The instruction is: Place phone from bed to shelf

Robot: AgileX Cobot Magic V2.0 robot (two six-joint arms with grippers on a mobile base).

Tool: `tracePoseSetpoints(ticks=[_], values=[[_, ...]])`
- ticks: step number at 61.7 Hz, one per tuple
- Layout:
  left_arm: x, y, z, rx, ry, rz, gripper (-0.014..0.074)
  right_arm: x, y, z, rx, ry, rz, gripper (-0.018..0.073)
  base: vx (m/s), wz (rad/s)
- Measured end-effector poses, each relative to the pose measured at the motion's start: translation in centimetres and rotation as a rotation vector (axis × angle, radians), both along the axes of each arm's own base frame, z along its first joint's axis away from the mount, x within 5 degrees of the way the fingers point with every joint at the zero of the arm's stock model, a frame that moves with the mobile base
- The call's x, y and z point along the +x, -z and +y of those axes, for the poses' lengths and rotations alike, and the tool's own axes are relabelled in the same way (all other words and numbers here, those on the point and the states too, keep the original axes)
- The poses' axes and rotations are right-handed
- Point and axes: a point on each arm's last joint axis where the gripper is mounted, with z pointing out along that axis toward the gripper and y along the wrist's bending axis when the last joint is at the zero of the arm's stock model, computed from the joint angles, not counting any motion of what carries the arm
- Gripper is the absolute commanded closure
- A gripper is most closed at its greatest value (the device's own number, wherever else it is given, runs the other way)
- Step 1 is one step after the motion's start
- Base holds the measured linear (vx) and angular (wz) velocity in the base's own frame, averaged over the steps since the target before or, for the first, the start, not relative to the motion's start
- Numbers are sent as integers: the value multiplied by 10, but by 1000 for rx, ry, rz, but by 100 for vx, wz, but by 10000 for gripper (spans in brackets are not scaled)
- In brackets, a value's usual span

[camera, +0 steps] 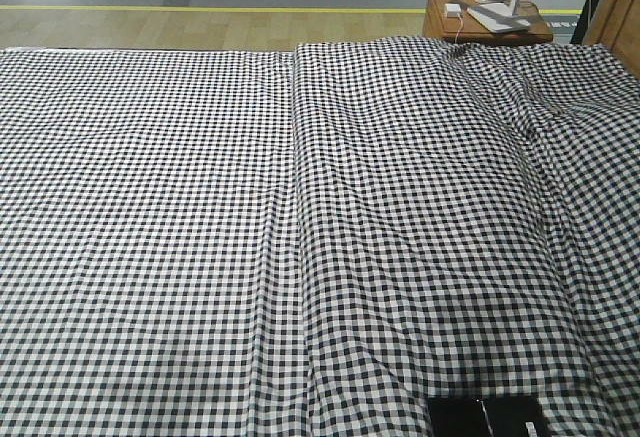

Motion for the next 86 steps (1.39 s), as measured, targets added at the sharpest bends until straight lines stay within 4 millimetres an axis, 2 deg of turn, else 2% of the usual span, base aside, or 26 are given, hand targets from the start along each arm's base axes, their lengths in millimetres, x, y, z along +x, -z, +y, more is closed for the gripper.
tracePoseSetpoints(ticks=[86], values=[[0, 0, 0, 0, 0, 0, 595, 0, -2, 0, 0, 0, -17, 564, 0, 0]])
